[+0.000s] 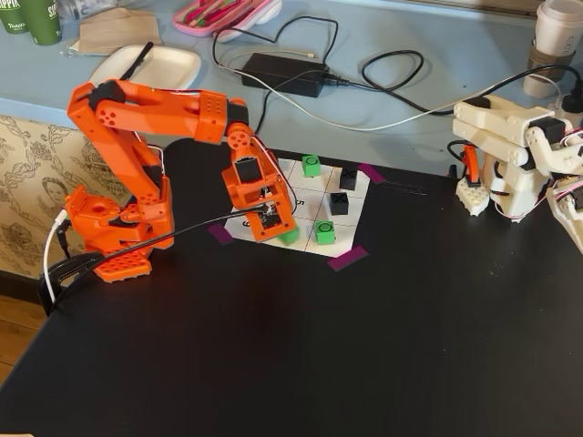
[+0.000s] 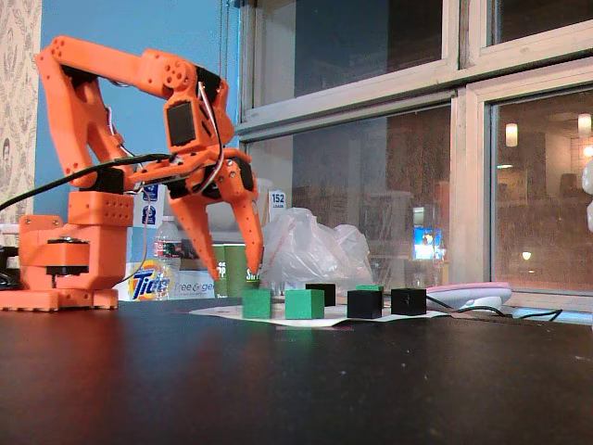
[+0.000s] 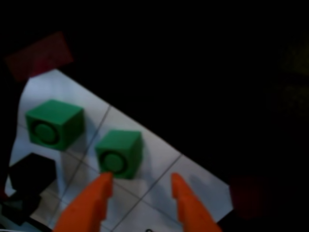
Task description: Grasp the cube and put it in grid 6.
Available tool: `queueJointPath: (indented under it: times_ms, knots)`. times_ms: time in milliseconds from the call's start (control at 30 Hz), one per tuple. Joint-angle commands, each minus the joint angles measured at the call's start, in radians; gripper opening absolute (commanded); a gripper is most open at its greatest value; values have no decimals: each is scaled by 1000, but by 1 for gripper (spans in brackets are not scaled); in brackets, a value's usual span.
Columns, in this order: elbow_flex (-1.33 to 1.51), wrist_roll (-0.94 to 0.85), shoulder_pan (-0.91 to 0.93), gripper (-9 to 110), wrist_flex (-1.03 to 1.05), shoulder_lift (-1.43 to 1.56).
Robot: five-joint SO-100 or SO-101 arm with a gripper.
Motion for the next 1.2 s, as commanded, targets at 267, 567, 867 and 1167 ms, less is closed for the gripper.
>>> queueJointPath:
  times_ms: [267,567,867,1167]
  knots:
    - [-103,-11,17,20,89,107]
    - [-75,-77,253,19,176,362]
    - [388,-204,534,0,-29,710]
    - [655,-103,525,0,-107,882]
